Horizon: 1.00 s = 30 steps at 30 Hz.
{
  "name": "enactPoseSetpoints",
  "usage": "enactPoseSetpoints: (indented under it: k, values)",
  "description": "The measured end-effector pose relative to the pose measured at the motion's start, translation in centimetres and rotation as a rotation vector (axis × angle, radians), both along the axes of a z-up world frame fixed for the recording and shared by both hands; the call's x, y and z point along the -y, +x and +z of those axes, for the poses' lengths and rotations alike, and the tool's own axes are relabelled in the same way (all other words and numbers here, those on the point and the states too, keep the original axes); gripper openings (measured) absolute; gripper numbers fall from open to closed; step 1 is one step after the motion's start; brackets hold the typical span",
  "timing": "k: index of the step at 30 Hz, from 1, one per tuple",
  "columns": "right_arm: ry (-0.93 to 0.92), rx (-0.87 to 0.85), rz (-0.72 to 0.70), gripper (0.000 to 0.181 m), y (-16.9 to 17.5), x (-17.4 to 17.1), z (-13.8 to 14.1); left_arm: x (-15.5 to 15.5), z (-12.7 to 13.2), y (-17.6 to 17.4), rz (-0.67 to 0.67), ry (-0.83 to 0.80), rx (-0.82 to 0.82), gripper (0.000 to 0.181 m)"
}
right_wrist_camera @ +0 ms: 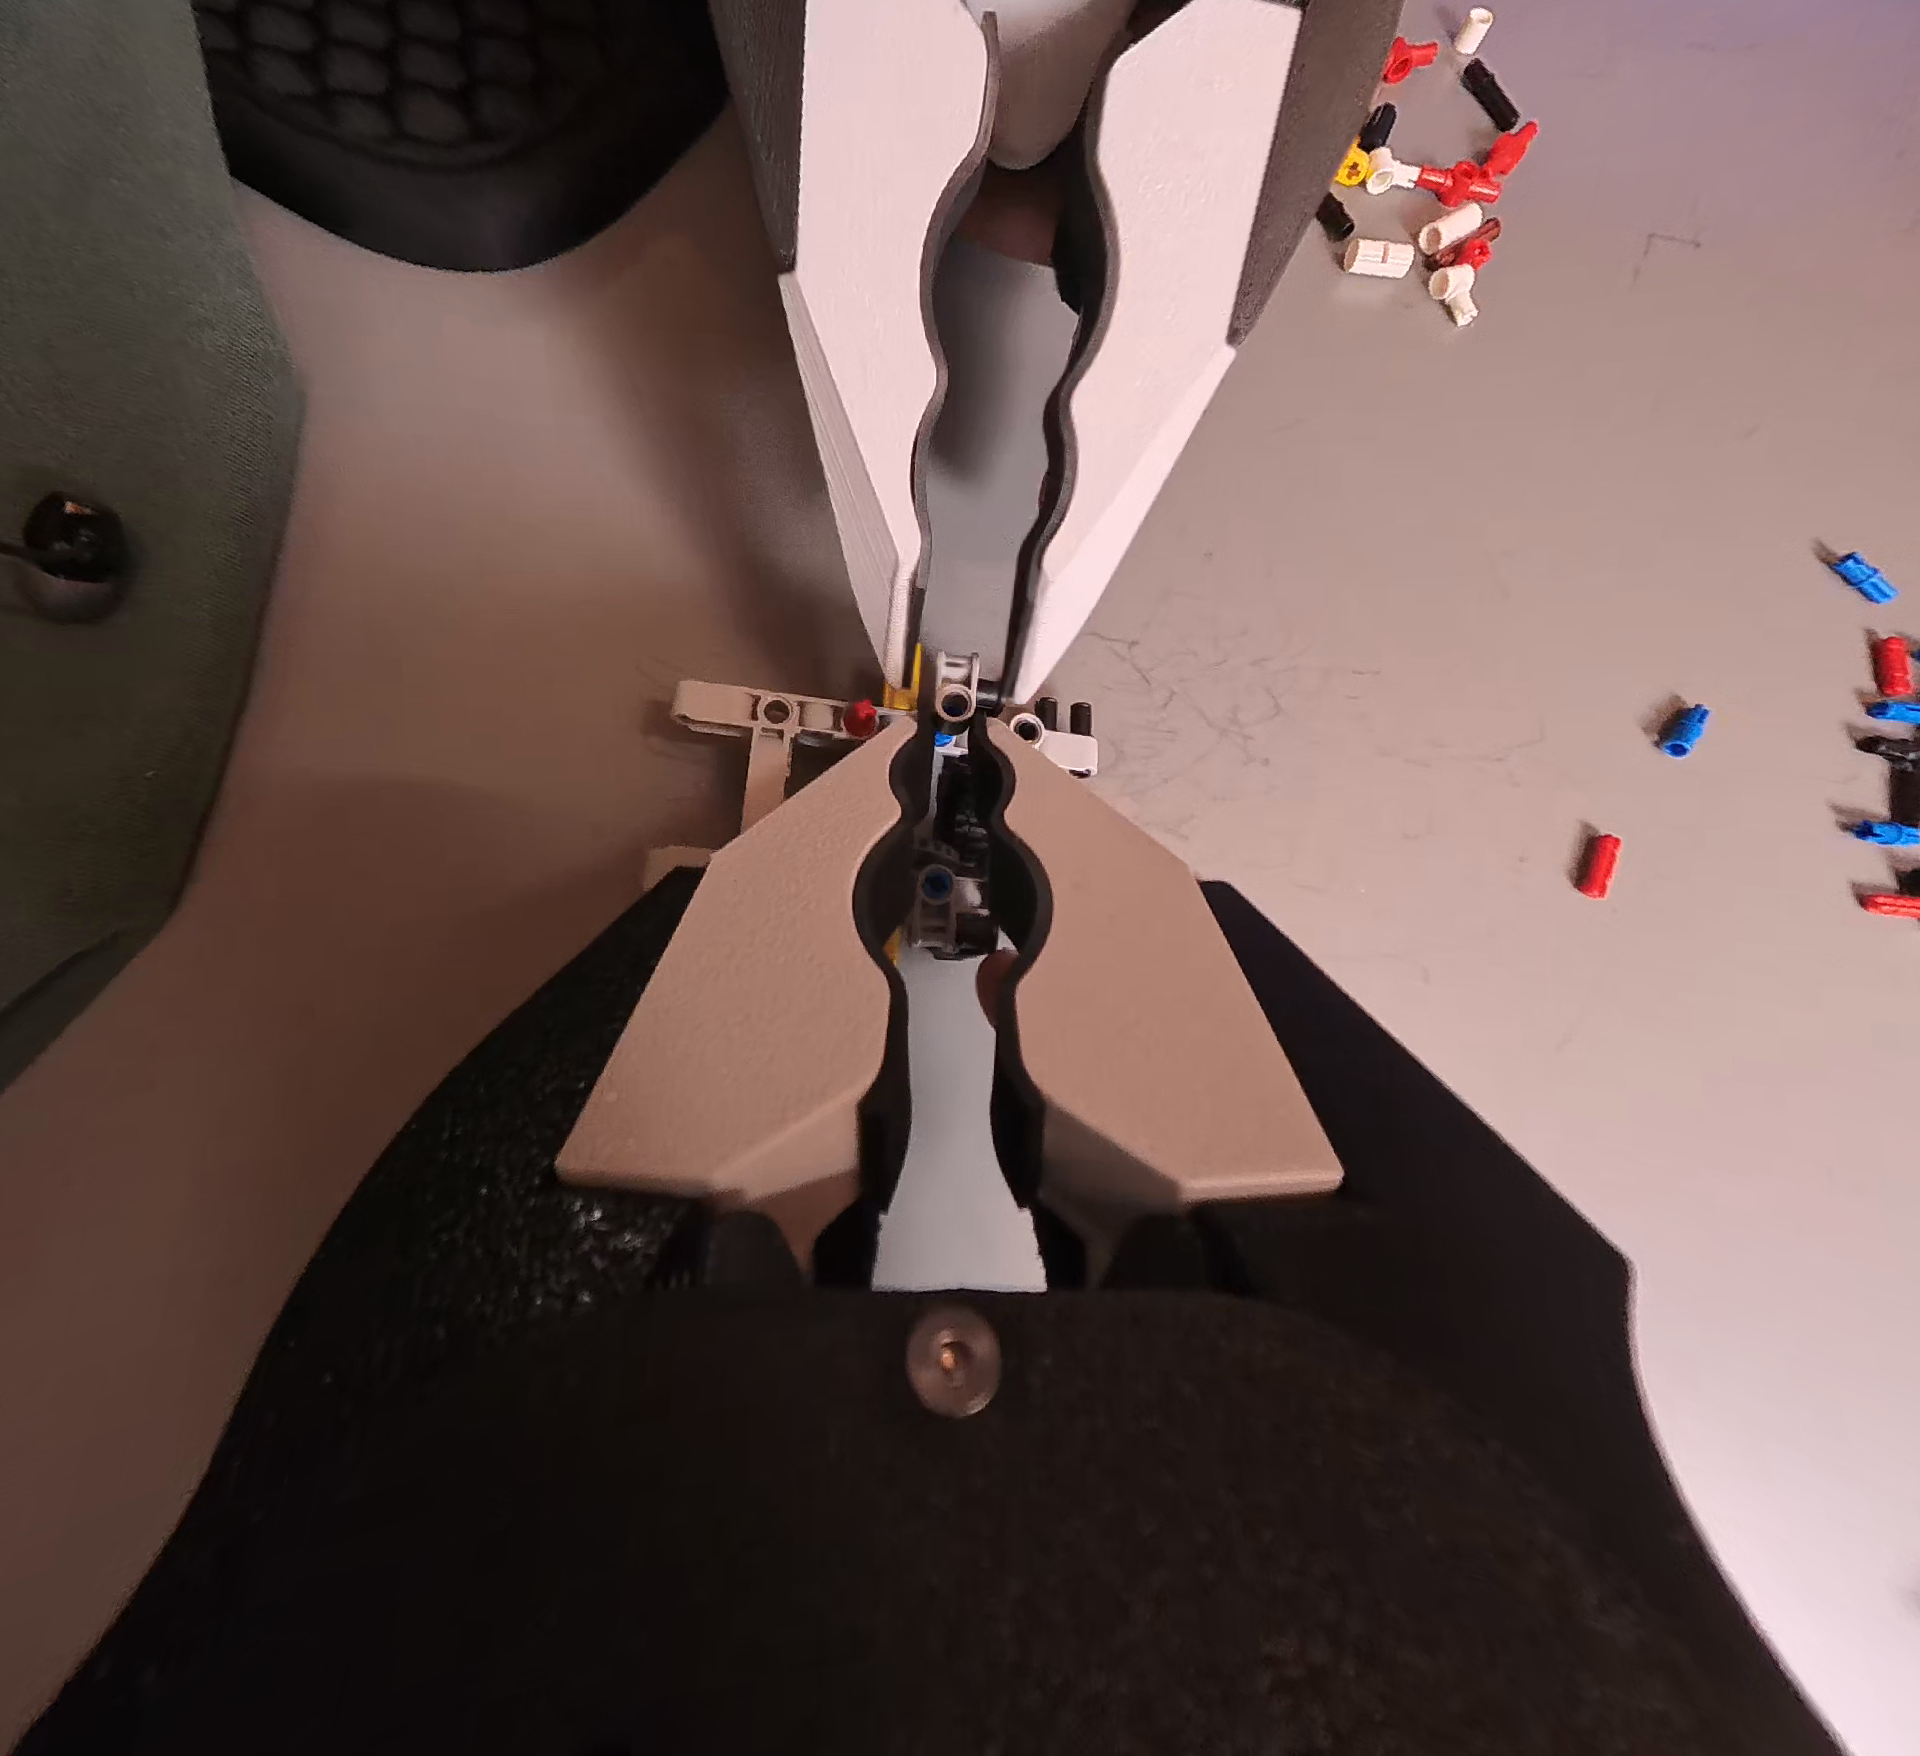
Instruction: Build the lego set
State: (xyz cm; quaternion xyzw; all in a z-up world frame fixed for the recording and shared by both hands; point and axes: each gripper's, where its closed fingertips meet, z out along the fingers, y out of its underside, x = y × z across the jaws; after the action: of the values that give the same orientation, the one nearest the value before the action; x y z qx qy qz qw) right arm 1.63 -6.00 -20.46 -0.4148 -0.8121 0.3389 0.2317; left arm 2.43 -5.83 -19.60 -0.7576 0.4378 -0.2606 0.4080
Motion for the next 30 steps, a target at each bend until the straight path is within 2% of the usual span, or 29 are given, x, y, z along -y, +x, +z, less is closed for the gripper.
enactPoseSetpoints:
  k: [7, 15, 21, 30]
  values:
    - [0.012, 0.0, 0.004, 0.004, 0.0, 0.2, 0.0, 0.1, -0.2, 0.2, -0.001, -0.005, -0.021, 0.005]
    - [0.021, -0.004, -0.001, 0.006, 0.0, 0.1, 0.1, 0.2, -0.4, 0.2, 0.003, -0.043, -0.039, 0.005]
    - [-0.024, 0.024, -0.006, 0.013, 2.1, -0.8, 1.0, 0.5, -0.5, 0.4, 0.005, -0.08, -0.067, 0.005]
    - [-0.018, 0.007, -0.022, 0.015, 3.7, -0.7, 0.0, 1.1, -0.6, 0.9, -0.002, -0.082, -0.189, 0.005]
